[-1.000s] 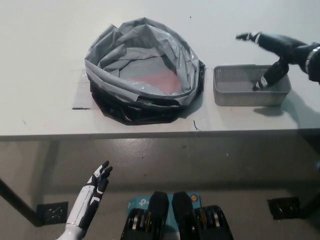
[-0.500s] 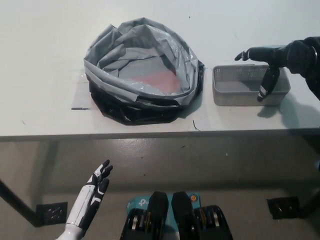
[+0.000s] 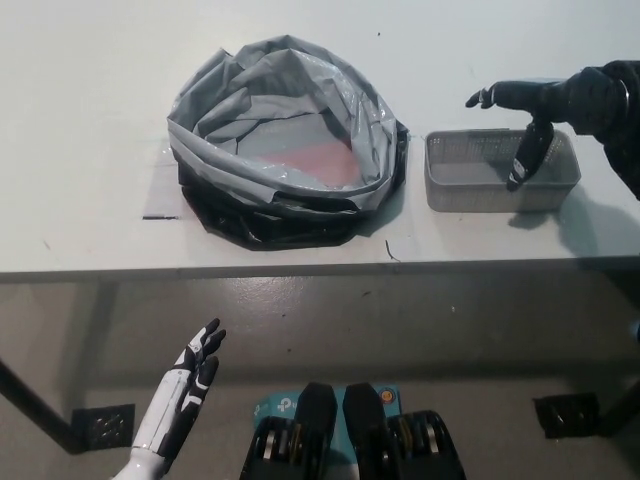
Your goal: Use the right hand to pick up a small rectangular container and put it into a plastic bag and lift the bag
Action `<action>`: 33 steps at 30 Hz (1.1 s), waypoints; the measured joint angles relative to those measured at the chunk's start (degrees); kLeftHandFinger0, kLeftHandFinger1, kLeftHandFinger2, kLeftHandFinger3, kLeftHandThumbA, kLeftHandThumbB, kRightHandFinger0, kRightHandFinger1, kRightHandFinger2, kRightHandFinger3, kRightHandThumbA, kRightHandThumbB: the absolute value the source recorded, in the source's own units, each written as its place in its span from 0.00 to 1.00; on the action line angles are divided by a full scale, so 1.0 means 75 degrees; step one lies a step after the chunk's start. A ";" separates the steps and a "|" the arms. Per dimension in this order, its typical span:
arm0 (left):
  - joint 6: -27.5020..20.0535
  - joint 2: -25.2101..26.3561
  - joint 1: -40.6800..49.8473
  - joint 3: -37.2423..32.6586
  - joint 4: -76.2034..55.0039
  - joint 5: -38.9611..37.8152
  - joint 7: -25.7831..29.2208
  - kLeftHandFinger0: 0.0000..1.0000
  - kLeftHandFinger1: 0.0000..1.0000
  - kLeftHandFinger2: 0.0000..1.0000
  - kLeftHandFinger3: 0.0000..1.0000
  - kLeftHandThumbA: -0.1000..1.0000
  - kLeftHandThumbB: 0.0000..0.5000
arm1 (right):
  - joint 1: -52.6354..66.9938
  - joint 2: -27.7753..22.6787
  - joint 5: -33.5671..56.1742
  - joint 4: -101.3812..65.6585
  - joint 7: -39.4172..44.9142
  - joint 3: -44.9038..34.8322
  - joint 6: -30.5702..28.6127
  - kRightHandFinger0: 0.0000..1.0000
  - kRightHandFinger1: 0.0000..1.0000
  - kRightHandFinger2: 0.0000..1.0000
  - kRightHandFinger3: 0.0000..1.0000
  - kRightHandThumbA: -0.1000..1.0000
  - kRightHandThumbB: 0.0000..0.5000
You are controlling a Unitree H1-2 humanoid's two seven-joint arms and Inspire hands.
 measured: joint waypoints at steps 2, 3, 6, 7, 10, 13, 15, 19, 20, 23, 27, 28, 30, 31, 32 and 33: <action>-0.0007 0.0000 0.0000 0.0000 0.0000 0.0000 -0.0007 1.00 1.00 1.00 1.00 1.00 0.50 | 0.0000 0.0062 -0.0023 0.0021 0.0000 0.0000 0.0008 1.00 1.00 1.00 1.00 1.00 0.94; -0.0011 0.0000 0.0000 0.0000 0.0000 0.0000 -0.0010 1.00 1.00 1.00 1.00 1.00 0.49 | 0.0000 0.0086 -0.0036 0.0025 0.0000 0.0000 0.0010 1.00 1.00 1.00 1.00 1.00 0.96; -0.0016 0.0000 -0.0001 0.0000 0.0000 0.0001 -0.0025 1.00 1.00 1.00 1.00 1.00 0.51 | -0.0015 0.0182 -0.0117 0.0109 -0.0002 0.0000 0.0013 1.00 1.00 1.00 1.00 1.00 0.97; -0.0016 0.0000 -0.0001 0.0000 -0.0001 0.0001 -0.0026 1.00 1.00 1.00 1.00 1.00 0.50 | -0.0021 0.0214 -0.0143 0.0160 -0.0004 -0.0001 0.0013 1.00 1.00 1.00 1.00 1.00 0.97; -0.0016 0.0000 -0.0003 0.0001 -0.0001 0.0005 -0.0026 1.00 1.00 1.00 1.00 1.00 0.50 | -0.0034 0.0293 -0.0179 0.0334 -0.0007 -0.0014 0.0008 1.00 1.00 1.00 1.00 1.00 0.96; -0.0016 0.0000 -0.0003 0.0002 -0.0001 0.0007 -0.0027 1.00 1.00 1.00 1.00 1.00 0.50 | -0.0040 0.0354 -0.0188 0.0496 -0.0011 -0.0081 0.0006 1.00 1.00 1.00 1.00 1.00 0.94; -0.0016 0.0000 -0.0007 0.0003 -0.0001 0.0007 -0.0027 1.00 1.00 1.00 1.00 1.00 0.49 | -0.0041 0.0392 -0.0192 0.0653 -0.0013 -0.0145 0.0006 1.00 1.00 1.00 1.00 1.00 0.93; -0.0016 -0.0001 -0.0007 0.0003 -0.0002 0.0019 -0.0026 1.00 1.00 1.00 1.00 1.00 0.48 | -0.0043 0.0436 -0.0234 0.0742 -0.0013 -0.0172 0.0026 1.00 1.00 1.00 1.00 1.00 0.92; -0.0017 0.0000 -0.0009 0.0003 -0.0002 0.0025 -0.0027 1.00 1.00 1.00 1.00 1.00 0.48 | -0.0044 0.0457 -0.0249 0.0784 -0.0014 -0.0188 0.0045 1.00 1.00 1.00 1.00 1.00 0.91; -0.0027 0.0000 -0.0010 0.0004 -0.0001 0.0030 -0.0027 1.00 1.00 1.00 1.00 1.00 0.48 | -0.0052 0.0509 -0.0284 0.0920 -0.0016 -0.0219 0.0079 1.00 1.00 1.00 1.00 1.00 0.96; -0.0050 0.0000 -0.0016 0.0007 0.0002 0.0028 -0.0027 1.00 1.00 1.00 1.00 1.00 0.49 | -0.0149 0.0591 -0.0328 0.1255 -0.0049 -0.0210 0.0049 1.00 1.00 1.00 1.00 1.00 0.99; -0.0051 0.0000 -0.0015 0.0007 0.0002 0.0028 -0.0027 1.00 1.00 1.00 1.00 1.00 0.49 | -0.0154 0.0595 -0.0332 0.1271 -0.0050 -0.0208 0.0044 1.00 1.00 1.00 1.00 1.00 1.00; -0.0055 0.0000 -0.0016 0.0007 0.0001 0.0029 -0.0027 1.00 1.00 1.00 1.00 1.00 0.49 | -0.0305 0.0613 -0.0415 0.1508 -0.0133 -0.0188 -0.0064 1.00 1.00 1.00 1.00 1.00 1.00; -0.0056 0.0001 -0.0016 0.0007 0.0001 0.0030 -0.0027 1.00 1.00 1.00 1.00 1.00 0.48 | -0.0367 0.0616 -0.0454 0.1629 -0.0191 -0.0188 -0.0113 1.00 1.00 1.00 1.00 1.00 1.00; -0.0055 0.0000 -0.0016 0.0008 0.0001 0.0031 -0.0027 1.00 1.00 1.00 1.00 1.00 0.49 | -0.0417 0.0622 -0.0469 0.1745 -0.0229 -0.0188 -0.0160 1.00 1.00 1.00 1.00 1.00 1.00; -0.0055 0.0000 -0.0016 0.0008 0.0001 0.0031 -0.0027 1.00 1.00 1.00 1.00 1.00 0.49 | -0.0473 0.0625 -0.0481 0.1871 -0.0270 -0.0188 -0.0217 1.00 1.00 1.00 1.00 1.00 1.00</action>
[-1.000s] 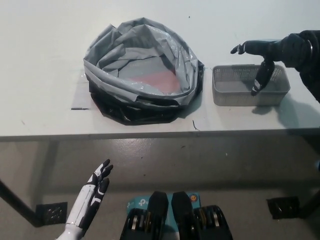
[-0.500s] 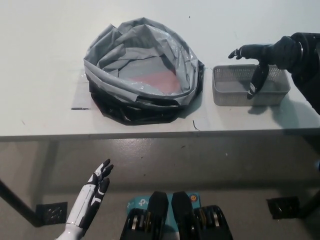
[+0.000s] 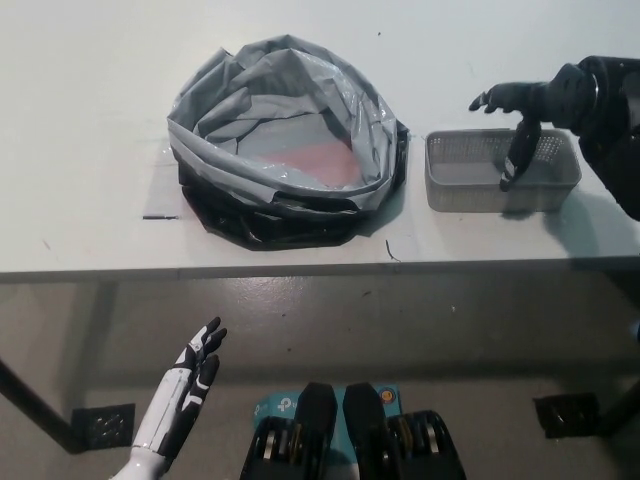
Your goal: Use the right hand to pick up a small rectangular container and put it into a plastic bag and lift the bag
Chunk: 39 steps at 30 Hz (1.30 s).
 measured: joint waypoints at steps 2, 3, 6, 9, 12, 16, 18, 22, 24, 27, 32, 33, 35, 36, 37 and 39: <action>0.0001 0.0000 -0.0002 0.0000 -0.0001 0.0004 0.0000 1.00 1.00 1.00 1.00 1.00 0.52 | -0.0110 0.0022 -0.0011 0.0302 -0.0073 -0.0001 -0.0110 1.00 1.00 1.00 1.00 1.00 1.00; 0.0002 0.0000 -0.0002 0.0000 -0.0001 0.0008 0.0000 1.00 1.00 1.00 1.00 1.00 0.51 | -0.0149 0.0035 -0.0016 0.0432 -0.0109 -0.0001 -0.0170 1.00 1.00 1.00 1.00 1.00 1.00; 0.0003 0.0000 -0.0003 -0.0001 -0.0001 0.0014 0.0000 1.00 1.00 1.00 1.00 1.00 0.47 | -0.0208 0.0084 -0.0033 0.0701 -0.0218 -0.0001 -0.0330 1.00 1.00 1.00 1.00 1.00 1.00; 0.0003 0.0000 -0.0003 0.0001 -0.0003 0.0013 -0.0001 1.00 1.00 1.00 1.00 1.00 0.49 | -0.0250 0.0127 -0.0050 0.0852 -0.0288 -0.0001 -0.0458 1.00 1.00 1.00 1.00 1.00 1.00; 0.0004 0.0000 -0.0006 0.0001 -0.0005 0.0013 -0.0002 1.00 1.00 1.00 1.00 1.00 0.49 | -0.0296 0.0173 -0.0065 0.0973 -0.0342 -0.0002 -0.0589 1.00 1.00 1.00 1.00 1.00 0.98; 0.0003 0.0000 -0.0011 0.0000 -0.0006 0.0007 -0.0004 1.00 1.00 1.00 1.00 1.00 0.49 | -0.0304 0.0208 -0.0089 0.0967 -0.0352 -0.0009 -0.0640 1.00 1.00 1.00 1.00 1.00 0.99; 0.0004 0.0000 -0.0019 0.0000 -0.0006 0.0007 -0.0007 1.00 1.00 1.00 1.00 1.00 0.49 | -0.0304 0.0239 -0.0094 0.0972 -0.0354 -0.0025 -0.0641 1.00 1.00 1.00 1.00 1.00 1.00; 0.0006 0.0000 -0.0059 0.0000 -0.0016 0.0011 -0.0026 1.00 1.00 1.00 1.00 1.00 0.50 | -0.0304 0.0357 -0.0037 0.1029 -0.0361 -0.0278 -0.0605 1.00 1.00 1.00 1.00 1.00 1.00; 0.0009 0.0000 -0.0071 0.0000 -0.0032 0.0011 -0.0029 1.00 1.00 1.00 1.00 1.00 0.51 | -0.0304 0.0371 0.0002 0.1022 -0.0361 -0.0379 -0.0578 1.00 1.00 1.00 1.00 1.00 0.97; 0.0013 0.0001 -0.0093 0.0001 -0.0096 0.0011 -0.0030 1.00 1.00 1.00 1.00 1.00 0.51 | -0.0317 0.0374 0.0040 0.1038 -0.0350 -0.0501 -0.0558 1.00 1.00 1.00 1.00 1.00 0.92; 0.0014 0.0001 -0.0160 0.0002 -0.0096 0.0012 -0.0030 1.00 1.00 1.00 1.00 1.00 0.54 | -0.0391 0.0379 0.0116 0.1210 -0.0294 -0.0668 -0.0630 1.00 1.00 1.00 1.00 1.00 0.93; 0.0014 0.0001 -0.0174 0.0003 -0.0096 0.0012 -0.0030 1.00 1.00 1.00 1.00 1.00 0.55 | -0.0406 0.0379 0.0142 0.1231 -0.0282 -0.0697 -0.0631 1.00 1.00 1.00 1.00 1.00 0.91; 0.0014 0.0004 -0.0222 0.0004 -0.0096 0.0012 -0.0033 1.00 1.00 1.00 1.00 1.00 0.55 | -0.0499 0.0389 0.0208 0.1367 -0.0212 -0.0737 -0.0656 1.00 1.00 1.00 1.00 1.00 0.91; 0.0015 0.0005 -0.0232 0.0004 -0.0096 0.0011 -0.0033 1.00 1.00 1.00 1.00 1.00 0.53 | -0.0523 0.0391 0.0214 0.1407 -0.0199 -0.0738 -0.0664 1.00 1.00 1.00 1.00 1.00 0.98; 0.0016 0.0005 -0.0238 0.0005 -0.0096 0.0011 -0.0033 1.00 1.00 1.00 1.00 1.00 0.53 | -0.0546 0.0393 0.0219 0.1448 -0.0184 -0.0738 -0.0672 1.00 1.00 1.00 1.00 1.00 0.99; 0.0029 0.0005 -0.0242 0.0005 -0.0099 0.0011 -0.0036 1.00 1.00 1.00 1.00 1.00 0.56 | -0.0646 0.0404 0.0223 0.1596 -0.0149 -0.0736 -0.0678 1.00 1.00 1.00 1.00 1.00 1.00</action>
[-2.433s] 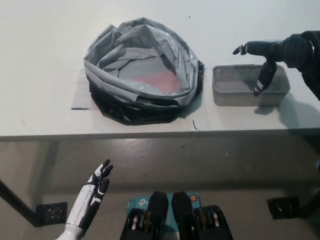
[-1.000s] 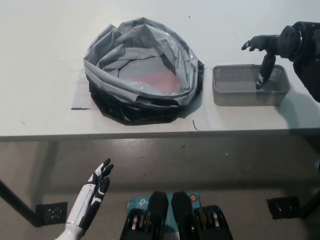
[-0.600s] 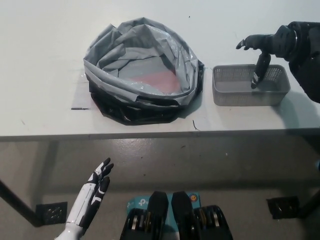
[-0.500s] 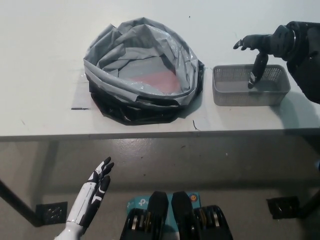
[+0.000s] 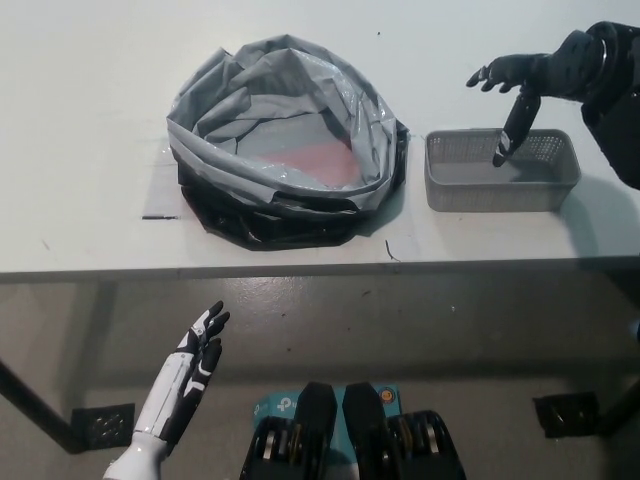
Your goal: Use the right hand to pick up a small rectangular container and put it into a plastic bag and lift the bag
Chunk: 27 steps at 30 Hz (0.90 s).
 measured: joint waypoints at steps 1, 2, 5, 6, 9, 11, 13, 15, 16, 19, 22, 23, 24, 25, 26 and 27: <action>0.0003 0.0000 0.0000 0.0000 -0.0001 0.0000 0.0000 1.00 1.00 1.00 1.00 1.00 0.56 | -0.0015 0.0002 -0.0002 0.0024 0.0004 0.0002 0.0003 1.00 1.00 1.00 1.00 1.00 1.00; 0.0014 0.0000 0.0000 0.0001 -0.0007 0.0000 -0.0001 1.00 1.00 1.00 1.00 1.00 0.56 | -0.0037 0.0006 -0.0007 0.0046 0.0020 0.0010 0.0010 1.00 1.00 1.00 1.00 1.00 1.00; 0.0017 0.0000 0.0000 0.0002 -0.0007 -0.0001 -0.0004 1.00 1.00 1.00 1.00 1.00 0.56 | -0.0045 0.0041 -0.0007 0.0139 0.0048 0.0017 0.0010 1.00 1.00 1.00 1.00 1.00 1.00; 0.0017 0.0000 -0.0001 0.0002 -0.0007 -0.0002 -0.0004 1.00 1.00 1.00 1.00 1.00 0.56 | -0.0044 0.0048 -0.0007 0.0152 0.0061 0.0021 0.0011 1.00 1.00 1.00 1.00 1.00 1.00; 0.0027 0.0000 -0.0024 0.0003 -0.0008 -0.0002 -0.0016 1.00 1.00 1.00 1.00 1.00 0.57 | -0.0044 0.0055 -0.0022 0.0157 0.0126 0.0078 0.0012 1.00 1.00 1.00 1.00 1.00 1.00; 0.0039 0.0001 -0.0037 0.0004 -0.0014 0.0000 -0.0017 1.00 1.00 1.00 1.00 1.00 0.57 | -0.0044 0.0062 -0.0036 0.0168 0.0159 0.0129 0.0011 1.00 1.00 1.00 1.00 1.00 1.00; 0.0055 0.0001 -0.0050 0.0003 -0.0023 0.0003 -0.0019 1.00 1.00 1.00 1.00 1.00 0.57 | -0.0045 0.0076 -0.0044 0.0225 0.0172 0.0165 0.0008 1.00 1.00 1.00 1.00 1.00 1.00; 0.0061 0.0004 -0.0068 0.0002 -0.0025 0.0004 -0.0020 1.00 1.00 1.00 1.00 1.00 0.55 | -0.0045 0.0087 -0.0055 0.0311 0.0186 0.0240 -0.0021 1.00 1.00 1.00 1.00 1.00 1.00; 0.0061 0.0009 -0.0079 0.0002 -0.0024 0.0004 -0.0021 1.00 1.00 1.00 1.00 1.00 0.55 | -0.0044 0.0095 -0.0060 0.0370 0.0198 0.0298 -0.0050 1.00 1.00 1.00 1.00 1.00 1.00; 0.0064 0.0019 -0.0109 0.0000 -0.0026 0.0004 -0.0024 1.00 1.00 1.00 1.00 1.00 0.57 | -0.0043 0.0115 -0.0079 0.0499 0.0208 0.0432 -0.0158 1.00 1.00 1.00 1.00 1.00 1.00; 0.0086 0.0027 -0.0126 -0.0001 -0.0042 0.0005 -0.0037 1.00 1.00 1.00 1.00 1.00 0.54 | -0.0045 0.0150 -0.0095 0.0675 0.0202 0.0514 -0.0277 1.00 1.00 1.00 1.00 1.00 1.00; 0.0094 0.0034 -0.0128 -0.0001 -0.0046 0.0005 -0.0046 1.00 1.00 1.00 1.00 1.00 0.54 | -0.0045 0.0183 -0.0102 0.0776 0.0198 0.0525 -0.0305 1.00 1.00 1.00 1.00 1.00 1.00; 0.0102 0.0038 -0.0135 -0.0001 -0.0046 0.0005 -0.0061 1.00 1.00 1.00 1.00 1.00 0.54 | -0.0045 0.0220 -0.0110 0.0894 0.0192 0.0533 -0.0323 1.00 1.00 1.00 1.00 1.00 1.00; 0.0105 0.0039 -0.0142 -0.0001 -0.0047 0.0005 -0.0066 1.00 1.00 1.00 1.00 1.00 0.54 | -0.0044 0.0237 -0.0114 0.0957 0.0190 0.0542 -0.0333 1.00 1.00 1.00 1.00 1.00 1.00; 0.0109 0.0040 -0.0148 -0.0001 -0.0047 0.0007 -0.0071 1.00 1.00 1.00 1.00 1.00 0.55 | -0.0043 0.0272 -0.0133 0.1051 0.0175 0.0568 -0.0352 1.00 1.00 1.00 1.00 1.00 1.00; 0.0112 0.0041 -0.0157 -0.0002 -0.0048 0.0010 -0.0078 1.00 1.00 1.00 1.00 1.00 0.55 | -0.0044 0.0297 -0.0153 0.1133 0.0156 0.0593 -0.0367 1.00 1.00 1.00 1.00 1.00 1.00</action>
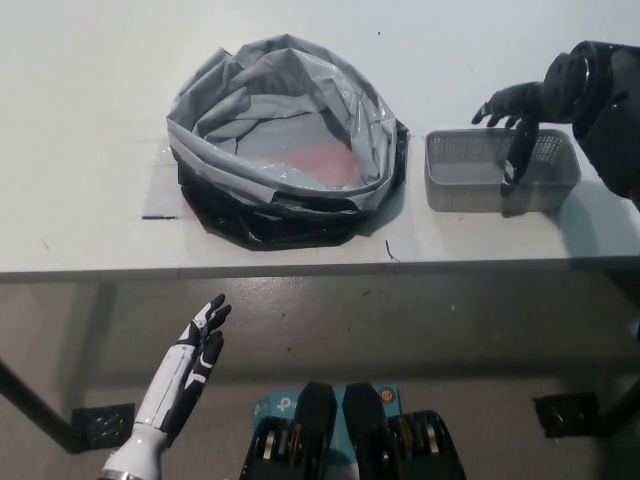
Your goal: Use the right hand to pick up a small rectangular container and put it into a plastic bag and lift the bag
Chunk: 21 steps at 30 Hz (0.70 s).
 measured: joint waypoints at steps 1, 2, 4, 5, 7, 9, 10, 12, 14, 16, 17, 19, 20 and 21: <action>0.0003 0.0001 -0.0006 0.0000 -0.0003 0.0001 -0.0005 1.00 1.00 1.00 1.00 1.00 0.56 | 0.0000 0.0025 -0.0030 0.0060 -0.0017 0.0034 -0.0018 1.00 1.00 1.00 1.00 1.00 1.00; 0.0009 0.0003 -0.0007 0.0000 -0.0008 0.0001 -0.0009 1.00 1.00 1.00 1.00 1.00 0.56 | 0.0004 0.0058 -0.0047 0.0091 -0.0027 0.0061 -0.0033 1.00 1.00 1.00 1.00 1.00 1.00; 0.0018 0.0005 -0.0007 0.0000 -0.0015 0.0001 -0.0011 1.00 1.00 1.00 1.00 1.00 0.55 | 0.0008 0.0094 -0.0051 0.0115 -0.0033 0.0068 -0.0057 1.00 1.00 1.00 1.00 1.00 1.00; 0.0029 0.0005 -0.0011 0.0000 -0.0016 0.0000 -0.0013 1.00 1.00 1.00 1.00 1.00 0.55 | 0.0007 0.0131 -0.0049 0.0174 -0.0042 0.0067 -0.0091 1.00 1.00 1.00 1.00 1.00 0.99; 0.0041 0.0007 -0.0011 0.0001 -0.0016 -0.0001 -0.0014 1.00 1.00 1.00 1.00 1.00 0.54 | 0.0005 0.0200 -0.0049 0.0334 -0.0078 0.0068 -0.0193 1.00 1.00 1.00 1.00 1.00 0.98; 0.0047 0.0012 -0.0012 0.0001 -0.0016 -0.0001 -0.0014 1.00 1.00 1.00 1.00 1.00 0.53 | 0.0003 0.0229 -0.0044 0.0414 -0.0107 0.0059 -0.0279 1.00 1.00 1.00 1.00 1.00 0.95; 0.0053 0.0019 -0.0012 0.0002 -0.0016 -0.0001 -0.0015 1.00 1.00 1.00 1.00 1.00 0.53 | 0.0000 0.0247 -0.0036 0.0482 -0.0130 0.0036 -0.0340 1.00 1.00 1.00 1.00 1.00 0.96; 0.0061 0.0029 -0.0007 0.0002 -0.0016 -0.0002 -0.0015 1.00 1.00 1.00 1.00 1.00 0.54 | 0.0009 0.0270 -0.0030 0.0573 -0.0156 0.0023 -0.0470 1.00 1.00 1.00 1.00 1.00 1.00; 0.0063 0.0030 0.0002 0.0001 -0.0016 -0.0002 -0.0016 1.00 1.00 1.00 1.00 1.00 0.54 | 0.0039 0.0299 -0.0028 0.0615 -0.0170 0.0023 -0.0532 1.00 1.00 1.00 1.00 1.00 1.00; 0.0063 0.0031 0.0012 0.0000 -0.0015 -0.0011 -0.0019 1.00 1.00 1.00 1.00 1.00 0.54 | 0.0082 0.0368 -0.0030 0.0683 -0.0190 0.0022 -0.0633 1.00 1.00 1.00 1.00 1.00 0.99; 0.0063 0.0032 0.0015 0.0000 -0.0015 -0.0015 -0.0020 1.00 1.00 1.00 1.00 1.00 0.54 | 0.0082 0.0376 -0.0031 0.0690 -0.0192 0.0023 -0.0657 1.00 1.00 1.00 1.00 1.00 0.98; 0.0064 0.0033 0.0042 -0.0002 -0.0015 -0.0016 -0.0021 1.00 1.00 1.00 1.00 1.00 0.54 | 0.0082 0.0407 -0.0047 0.0739 -0.0229 0.0030 -0.0726 1.00 1.00 1.00 1.00 1.00 0.90; 0.0064 0.0034 0.0060 -0.0002 -0.0015 -0.0015 -0.0021 1.00 1.00 1.00 1.00 1.00 0.54 | 0.0082 0.0423 -0.0057 0.0772 -0.0263 0.0040 -0.0748 1.00 1.00 1.00 1.00 1.00 0.81; 0.0064 0.0035 0.0070 -0.0002 -0.0015 -0.0015 -0.0021 1.00 1.00 1.00 1.00 1.00 0.54 | 0.0082 0.0439 -0.0065 0.0799 -0.0301 0.0046 -0.0761 1.00 1.00 1.00 1.00 1.00 0.77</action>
